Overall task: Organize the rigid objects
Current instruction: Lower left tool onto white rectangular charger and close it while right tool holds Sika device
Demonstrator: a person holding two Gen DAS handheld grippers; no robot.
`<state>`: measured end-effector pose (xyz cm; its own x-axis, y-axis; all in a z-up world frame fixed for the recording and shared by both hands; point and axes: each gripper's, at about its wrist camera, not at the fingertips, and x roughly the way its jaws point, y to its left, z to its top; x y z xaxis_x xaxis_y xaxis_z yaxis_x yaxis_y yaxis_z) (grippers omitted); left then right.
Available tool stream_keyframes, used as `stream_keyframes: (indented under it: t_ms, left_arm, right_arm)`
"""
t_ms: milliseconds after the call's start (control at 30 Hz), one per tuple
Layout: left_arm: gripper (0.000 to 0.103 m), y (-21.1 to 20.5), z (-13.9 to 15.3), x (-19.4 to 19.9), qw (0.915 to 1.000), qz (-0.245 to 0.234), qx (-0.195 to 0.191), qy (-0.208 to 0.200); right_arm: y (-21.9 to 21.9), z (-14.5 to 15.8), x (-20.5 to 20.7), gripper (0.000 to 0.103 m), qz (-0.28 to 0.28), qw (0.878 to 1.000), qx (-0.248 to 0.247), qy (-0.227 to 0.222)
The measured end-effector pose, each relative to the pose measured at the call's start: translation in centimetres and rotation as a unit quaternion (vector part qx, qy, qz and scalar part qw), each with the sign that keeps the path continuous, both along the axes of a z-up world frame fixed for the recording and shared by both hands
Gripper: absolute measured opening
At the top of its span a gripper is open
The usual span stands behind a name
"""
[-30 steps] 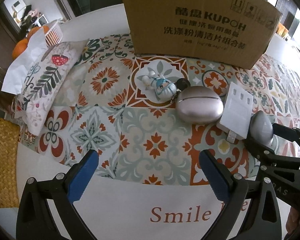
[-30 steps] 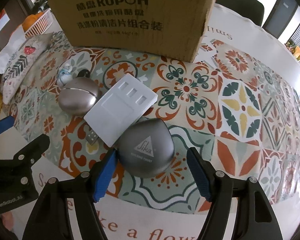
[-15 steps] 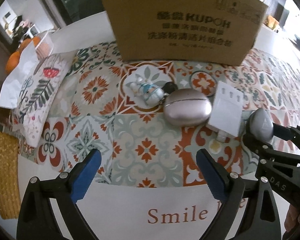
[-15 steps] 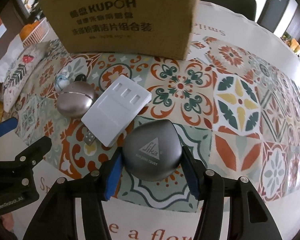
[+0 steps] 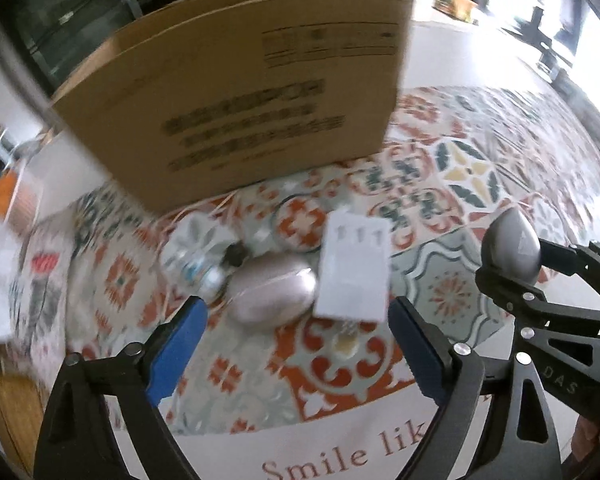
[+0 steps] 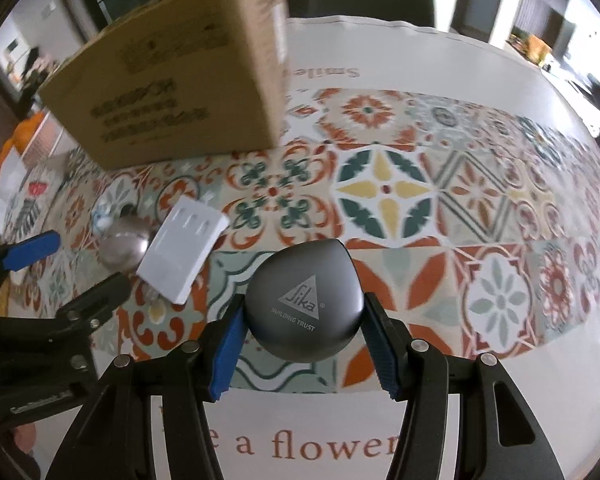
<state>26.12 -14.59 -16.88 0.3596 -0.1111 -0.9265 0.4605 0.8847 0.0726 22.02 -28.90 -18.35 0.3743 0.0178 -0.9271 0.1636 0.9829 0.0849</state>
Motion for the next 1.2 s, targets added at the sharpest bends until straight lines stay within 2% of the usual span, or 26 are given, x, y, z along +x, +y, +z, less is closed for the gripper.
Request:
stream_keyframes:
  t_ms: [33, 267, 500, 600, 800, 867, 933, 1033, 1100, 1200]
  left_arm:
    - [0.087, -0.8, -0.1, 0.4, 0.9999, -0.015, 0.008, 0.003]
    - [0.081, -4.8, -1.2, 2.1, 0.9965, -0.074, 0.016, 0.035]
    - [0.076, -7.6, -2.8, 3.5, 0.9921, -0.107, 0.032, 0.057]
    - [0.074, -8.0, -3.3, 4.2, 0.9917, -0.106, 0.040, 0.061]
    - [0.067, -8.3, -4.7, 5.5, 0.9906, -0.094, 0.033, 0.094]
    - [0.059, -8.4, -5.3, 5.7, 0.9896, -0.091, 0.032, 0.107]
    - [0.056, -8.6, -5.9, 5.9, 0.9887, -0.086, 0.030, 0.119]
    - [0.054, -7.6, -5.8, 5.8, 0.9894, -0.080, 0.020, 0.120]
    - [0.047, -7.2, -5.7, 5.7, 0.9898, -0.079, 0.016, 0.117]
    - [0.047, -6.4, -5.5, 5.6, 0.9901, -0.076, 0.014, 0.118]
  right_arm:
    - [-0.2, 0.0, -0.1, 0.057, -0.006, 1.000, 0.000, -0.002]
    - [-1.9, -0.3, -0.7, 0.057, -0.043, 0.999, 0.003, -0.004]
    - [-3.4, -0.8, -0.5, 0.057, -0.066, 0.998, 0.004, 0.003]
    - [-3.7, -1.1, 0.0, 0.057, -0.069, 0.998, -0.001, 0.011]
    - [-3.5, -1.7, 1.0, 0.057, -0.066, 0.998, 0.000, 0.023]
    - [-3.2, -1.8, 1.2, 0.057, -0.064, 0.998, -0.002, 0.024]
    - [-3.0, -1.9, 1.3, 0.057, -0.063, 0.998, -0.003, 0.026]
    - [-2.9, -2.2, 1.4, 0.057, -0.062, 0.998, 0.001, 0.028]
    - [-2.9, -2.2, 1.3, 0.057, -0.062, 0.998, 0.004, 0.029]
    - [-2.8, -2.2, 1.2, 0.057, -0.063, 0.998, 0.006, 0.029]
